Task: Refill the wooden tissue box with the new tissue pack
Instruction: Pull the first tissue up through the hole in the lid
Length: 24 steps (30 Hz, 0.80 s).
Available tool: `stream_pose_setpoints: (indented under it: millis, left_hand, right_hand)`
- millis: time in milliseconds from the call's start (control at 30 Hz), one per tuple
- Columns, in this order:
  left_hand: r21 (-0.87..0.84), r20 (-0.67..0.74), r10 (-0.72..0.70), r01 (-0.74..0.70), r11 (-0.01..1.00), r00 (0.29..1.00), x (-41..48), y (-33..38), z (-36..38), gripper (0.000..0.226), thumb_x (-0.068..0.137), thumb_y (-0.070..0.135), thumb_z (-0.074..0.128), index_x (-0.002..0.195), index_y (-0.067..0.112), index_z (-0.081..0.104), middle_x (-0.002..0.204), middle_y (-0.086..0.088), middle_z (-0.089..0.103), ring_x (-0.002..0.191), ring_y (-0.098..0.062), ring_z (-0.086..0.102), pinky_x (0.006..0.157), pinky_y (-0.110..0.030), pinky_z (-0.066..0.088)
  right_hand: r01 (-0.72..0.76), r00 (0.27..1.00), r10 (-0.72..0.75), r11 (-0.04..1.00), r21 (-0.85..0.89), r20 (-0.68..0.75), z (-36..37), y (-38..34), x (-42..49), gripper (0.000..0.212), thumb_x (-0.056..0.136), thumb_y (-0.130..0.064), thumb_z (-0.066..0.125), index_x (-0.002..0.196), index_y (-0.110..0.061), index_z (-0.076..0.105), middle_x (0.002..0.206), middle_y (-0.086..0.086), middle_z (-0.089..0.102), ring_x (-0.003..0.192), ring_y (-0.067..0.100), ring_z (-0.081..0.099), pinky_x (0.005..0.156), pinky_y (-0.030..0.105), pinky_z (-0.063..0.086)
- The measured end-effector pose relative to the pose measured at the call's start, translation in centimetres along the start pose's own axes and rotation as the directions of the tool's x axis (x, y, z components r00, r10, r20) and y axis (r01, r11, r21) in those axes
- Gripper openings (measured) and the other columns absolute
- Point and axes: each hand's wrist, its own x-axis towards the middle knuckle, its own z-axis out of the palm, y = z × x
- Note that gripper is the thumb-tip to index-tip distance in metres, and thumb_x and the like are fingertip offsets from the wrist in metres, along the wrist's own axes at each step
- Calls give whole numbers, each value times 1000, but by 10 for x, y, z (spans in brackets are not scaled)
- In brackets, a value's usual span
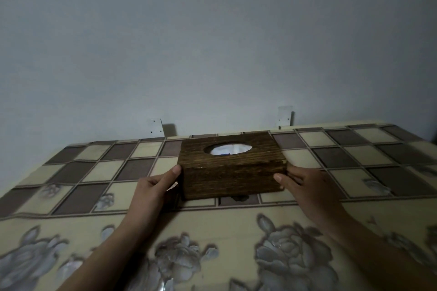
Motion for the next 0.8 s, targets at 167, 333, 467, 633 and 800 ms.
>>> stream_pose_setpoints:
  millis: [167,333,467,633,800]
  left_hand:
    - [55,-23,8,-7,998,1000,-2,1,0,51,71,55,78,83,5,79,96,-24,74,86,-31,65,87,-49,47]
    - [13,26,-36,36,999,999,-6,3,-3,55,75,54,76,105,8,76,110,-21,72,107,-36,65,99,-49,44]
    - [178,-149,111,-83,980,983,1,17,2,23,83,44,69,93,26,80,100,-1,78,99,-14,69,92,-41,49]
    - [532,-151,405,-271,802,902,13,38,23,14,90,29,62,90,29,76,90,17,76,89,2,68,81,-26,52]
    - [816,246,518,-464,345,819,19,52,56,23,90,28,53,90,21,75,96,8,72,93,-12,58,82,-27,41]
  right_hand:
    - [-22,999,22,1000,12,26,-1,-1,-2,22,82,-21,75,69,-35,65,59,-31,63,59,-13,58,52,6,38]
    - [26,998,-27,1000,-5,-51,-6,-7,0,21,90,-38,59,84,-22,72,65,-15,69,63,-1,63,53,10,40]
    - [158,964,-181,979,-130,-195,-15,-17,23,20,91,-16,63,107,-9,74,92,5,76,77,13,68,69,20,47]
    - [341,937,-348,910,-237,12,-20,-45,57,18,89,-17,65,104,-13,75,89,1,73,76,16,64,71,31,51]
    - [386,909,-303,870,-306,286,2,-72,79,19,92,-33,58,104,-32,73,99,-11,70,87,12,61,72,33,48]
